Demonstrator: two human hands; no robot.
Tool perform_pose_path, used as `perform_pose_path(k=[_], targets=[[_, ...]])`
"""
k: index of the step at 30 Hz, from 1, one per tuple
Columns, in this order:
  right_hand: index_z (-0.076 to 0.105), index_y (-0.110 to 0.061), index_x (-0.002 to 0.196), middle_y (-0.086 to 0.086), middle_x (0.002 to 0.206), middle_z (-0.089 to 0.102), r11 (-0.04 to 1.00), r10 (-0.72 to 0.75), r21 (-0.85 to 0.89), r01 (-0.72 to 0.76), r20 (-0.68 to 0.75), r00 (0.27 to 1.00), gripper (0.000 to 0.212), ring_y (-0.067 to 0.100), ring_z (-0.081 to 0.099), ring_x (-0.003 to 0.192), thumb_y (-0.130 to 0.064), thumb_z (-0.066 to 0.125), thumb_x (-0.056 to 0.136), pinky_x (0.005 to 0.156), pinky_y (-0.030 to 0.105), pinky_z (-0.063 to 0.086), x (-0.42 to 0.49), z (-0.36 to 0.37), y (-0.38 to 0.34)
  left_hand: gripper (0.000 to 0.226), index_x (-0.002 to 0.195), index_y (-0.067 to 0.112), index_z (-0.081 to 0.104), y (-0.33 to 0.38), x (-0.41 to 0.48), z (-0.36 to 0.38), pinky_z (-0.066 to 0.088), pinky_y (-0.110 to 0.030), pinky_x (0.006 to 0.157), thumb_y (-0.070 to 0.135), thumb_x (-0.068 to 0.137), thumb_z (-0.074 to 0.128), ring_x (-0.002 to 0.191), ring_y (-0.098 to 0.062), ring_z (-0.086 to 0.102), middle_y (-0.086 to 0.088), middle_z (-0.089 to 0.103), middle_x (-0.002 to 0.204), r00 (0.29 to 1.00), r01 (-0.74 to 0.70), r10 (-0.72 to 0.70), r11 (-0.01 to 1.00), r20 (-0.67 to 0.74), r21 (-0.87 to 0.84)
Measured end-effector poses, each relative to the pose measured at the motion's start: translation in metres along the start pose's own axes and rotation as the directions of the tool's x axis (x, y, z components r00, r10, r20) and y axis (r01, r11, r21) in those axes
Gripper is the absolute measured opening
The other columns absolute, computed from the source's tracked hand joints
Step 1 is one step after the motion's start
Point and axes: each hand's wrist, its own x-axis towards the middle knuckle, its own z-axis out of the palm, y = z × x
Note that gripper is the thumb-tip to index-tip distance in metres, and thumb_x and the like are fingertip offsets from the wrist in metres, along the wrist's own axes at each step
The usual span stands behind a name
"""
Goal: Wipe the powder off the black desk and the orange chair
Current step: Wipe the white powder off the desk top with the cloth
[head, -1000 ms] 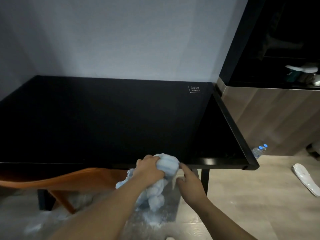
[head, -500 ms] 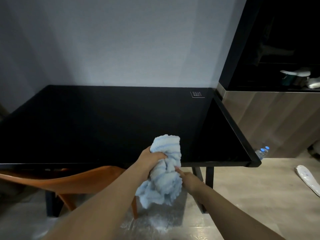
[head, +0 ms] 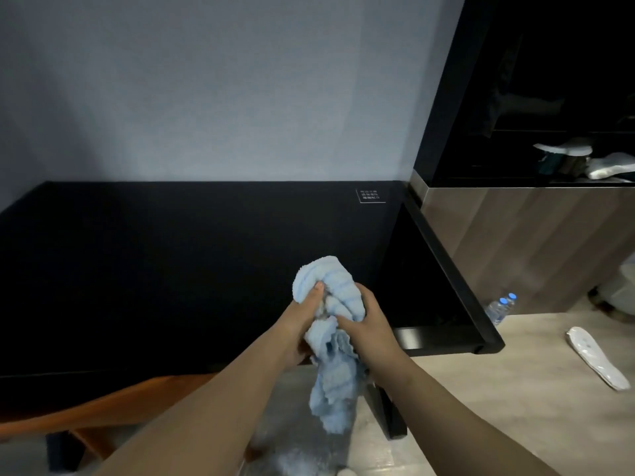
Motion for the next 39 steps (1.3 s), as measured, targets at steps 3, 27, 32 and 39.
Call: perform_pose_path(k=[3,27,32,39], targets=[[0.056,-0.035,0.097,-0.012,0.095,0.065,0.993,-0.033,-0.121,0.013,-0.165,0.986,0.031,0.006,0.063,0.091,-0.015,0.070,0.078,0.082,0.024,0.050,0.027,-0.045,0.011,0.038,0.119,0.021,0.056,0.013,0.027,0.017,0.054,-0.035,0.075,0.047,0.090,0.055,0.102,-0.020,0.066,-0.006,0.067,0.116,0.997,-0.020,0.009,0.991,0.082,0.130],[0.021,-0.046,0.141,0.000,0.152,0.016,0.391,0.308,-0.668,-0.633,-0.553,0.774,0.067,0.036,0.028,0.131,-0.049,0.056,0.083,0.101,0.048,0.032,0.175,-0.181,0.085,0.059,0.149,0.035,0.008,0.034,0.168,-0.012,0.017,-0.057,0.112,0.032,0.099,0.039,0.145,-0.032,-0.001,0.000,0.003,0.159,0.898,0.385,0.139,0.211,-0.417,0.899],[0.054,-0.036,0.119,0.000,0.126,0.054,0.698,0.163,-0.715,-0.051,0.090,0.983,0.050,0.027,0.052,0.116,-0.041,0.058,0.069,0.094,0.036,0.044,0.181,-0.127,0.079,0.058,0.149,0.037,0.007,0.039,0.180,-0.024,0.015,-0.060,0.111,0.037,0.098,0.036,0.145,-0.031,-0.006,0.003,-0.001,0.159,0.881,0.424,0.148,0.170,-0.449,0.889],[0.036,-0.047,0.131,-0.003,0.153,0.015,0.466,0.307,-0.636,-0.615,-0.536,0.787,0.046,0.035,0.028,0.129,-0.045,0.045,0.086,0.104,0.053,0.027,0.237,-0.193,0.073,0.053,0.148,0.039,0.005,0.056,0.185,-0.049,0.011,-0.063,0.110,0.042,0.100,0.027,0.144,-0.036,-0.008,0.005,-0.007,0.159,0.801,0.547,0.138,0.228,-0.583,0.805]])
